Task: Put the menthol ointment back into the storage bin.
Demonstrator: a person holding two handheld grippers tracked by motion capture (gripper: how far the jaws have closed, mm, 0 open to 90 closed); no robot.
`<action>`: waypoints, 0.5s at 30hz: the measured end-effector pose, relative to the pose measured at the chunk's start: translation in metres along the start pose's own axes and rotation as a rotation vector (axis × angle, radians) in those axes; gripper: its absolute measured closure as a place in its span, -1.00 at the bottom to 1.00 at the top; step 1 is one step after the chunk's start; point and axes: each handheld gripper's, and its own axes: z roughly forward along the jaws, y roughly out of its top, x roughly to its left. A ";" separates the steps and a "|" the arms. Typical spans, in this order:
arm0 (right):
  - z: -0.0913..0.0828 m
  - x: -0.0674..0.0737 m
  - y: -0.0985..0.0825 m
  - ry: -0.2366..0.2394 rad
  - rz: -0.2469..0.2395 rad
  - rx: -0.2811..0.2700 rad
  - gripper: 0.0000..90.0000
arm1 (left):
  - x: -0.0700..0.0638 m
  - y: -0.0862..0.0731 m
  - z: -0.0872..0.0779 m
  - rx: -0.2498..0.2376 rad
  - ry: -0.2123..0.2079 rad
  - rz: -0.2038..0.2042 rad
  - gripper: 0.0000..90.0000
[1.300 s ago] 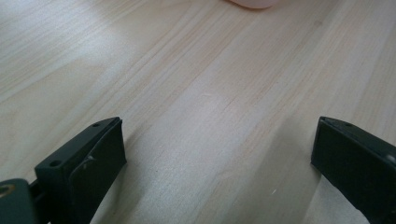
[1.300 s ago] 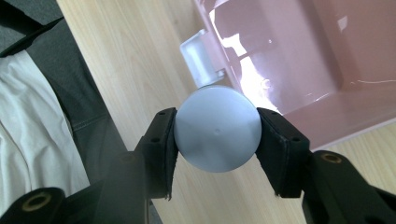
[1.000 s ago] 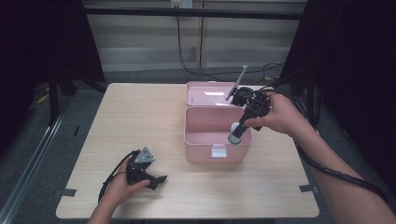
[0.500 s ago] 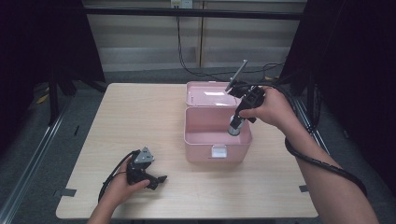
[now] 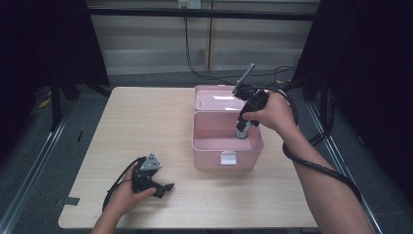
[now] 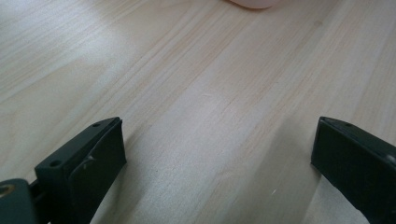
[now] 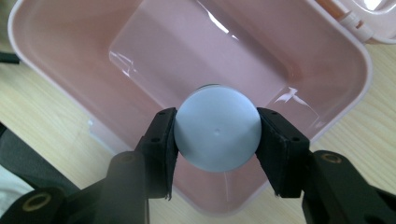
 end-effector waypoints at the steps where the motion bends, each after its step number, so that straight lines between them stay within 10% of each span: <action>1: 0.001 -0.001 0.002 -0.007 0.013 -0.004 0.12 | 0.000 0.000 0.000 -0.001 -0.001 0.000 -0.95; 15: 0.016 -0.012 0.012 -0.038 0.148 -0.007 0.13 | 0.000 0.000 0.000 -0.001 0.000 0.001 -0.95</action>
